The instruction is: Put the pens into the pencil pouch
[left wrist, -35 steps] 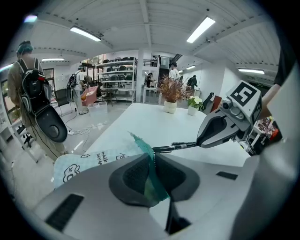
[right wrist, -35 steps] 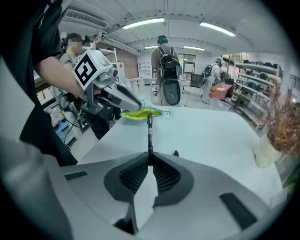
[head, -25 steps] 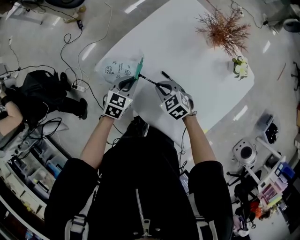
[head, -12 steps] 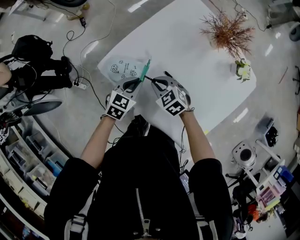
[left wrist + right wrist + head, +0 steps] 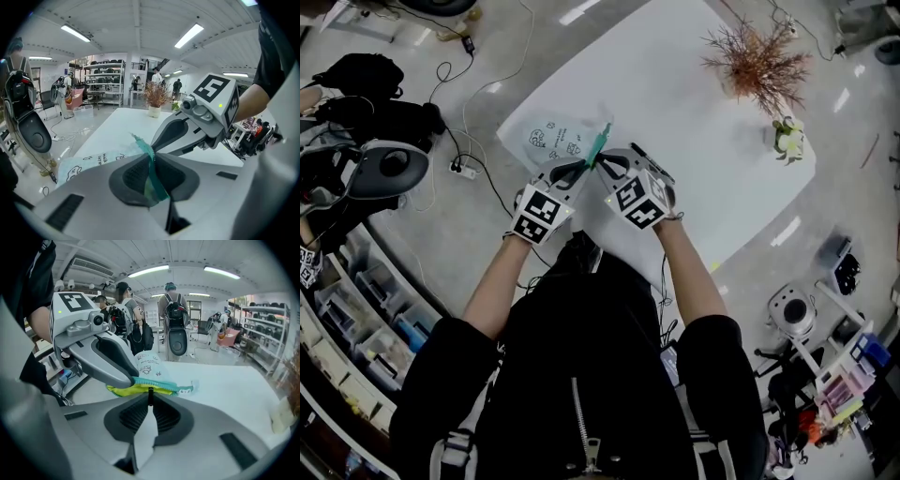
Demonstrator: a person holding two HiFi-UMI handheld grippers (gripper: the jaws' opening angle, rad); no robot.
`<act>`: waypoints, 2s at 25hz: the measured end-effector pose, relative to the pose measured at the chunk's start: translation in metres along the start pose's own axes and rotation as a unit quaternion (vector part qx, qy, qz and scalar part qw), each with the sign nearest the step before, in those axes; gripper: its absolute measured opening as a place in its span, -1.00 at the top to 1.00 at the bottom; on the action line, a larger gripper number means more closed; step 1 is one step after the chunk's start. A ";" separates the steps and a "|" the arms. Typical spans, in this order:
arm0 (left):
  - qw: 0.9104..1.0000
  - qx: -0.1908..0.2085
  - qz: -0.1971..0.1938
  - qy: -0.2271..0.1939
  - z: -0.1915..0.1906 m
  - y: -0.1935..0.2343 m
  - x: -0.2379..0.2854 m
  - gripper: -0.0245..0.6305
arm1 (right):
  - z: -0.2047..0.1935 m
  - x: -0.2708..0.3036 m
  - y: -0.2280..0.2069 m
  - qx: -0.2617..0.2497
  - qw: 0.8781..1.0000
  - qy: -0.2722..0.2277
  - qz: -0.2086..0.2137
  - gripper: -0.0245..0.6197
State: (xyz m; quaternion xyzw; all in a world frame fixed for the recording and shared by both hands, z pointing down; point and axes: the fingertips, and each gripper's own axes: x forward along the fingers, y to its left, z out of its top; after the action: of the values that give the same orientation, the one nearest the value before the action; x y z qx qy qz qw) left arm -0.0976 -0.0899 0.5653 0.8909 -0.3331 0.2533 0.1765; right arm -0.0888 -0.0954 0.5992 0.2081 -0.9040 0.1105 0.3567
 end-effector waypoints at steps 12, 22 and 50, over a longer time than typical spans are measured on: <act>0.997 -0.047 -0.047 -0.025 0.009 -0.012 -0.004 0.75 | 0.007 -0.005 0.002 -0.007 1.000 -0.028 -0.009 0.80; 0.991 -0.093 -0.079 -0.053 0.019 -0.012 -0.008 0.75 | 0.012 -0.005 0.003 -0.033 0.998 -0.048 -0.035 0.78; 0.993 -0.110 -0.040 -0.022 0.000 0.010 0.024 0.75 | -0.084 -0.091 -0.063 0.145 0.972 -0.039 -0.180 0.47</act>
State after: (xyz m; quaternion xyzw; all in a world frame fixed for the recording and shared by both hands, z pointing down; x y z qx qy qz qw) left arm -0.0891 -0.1093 0.5799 0.8840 -0.3272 0.1883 0.2758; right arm 0.0496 -0.0948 0.6003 0.4207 -0.8395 0.1659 0.3012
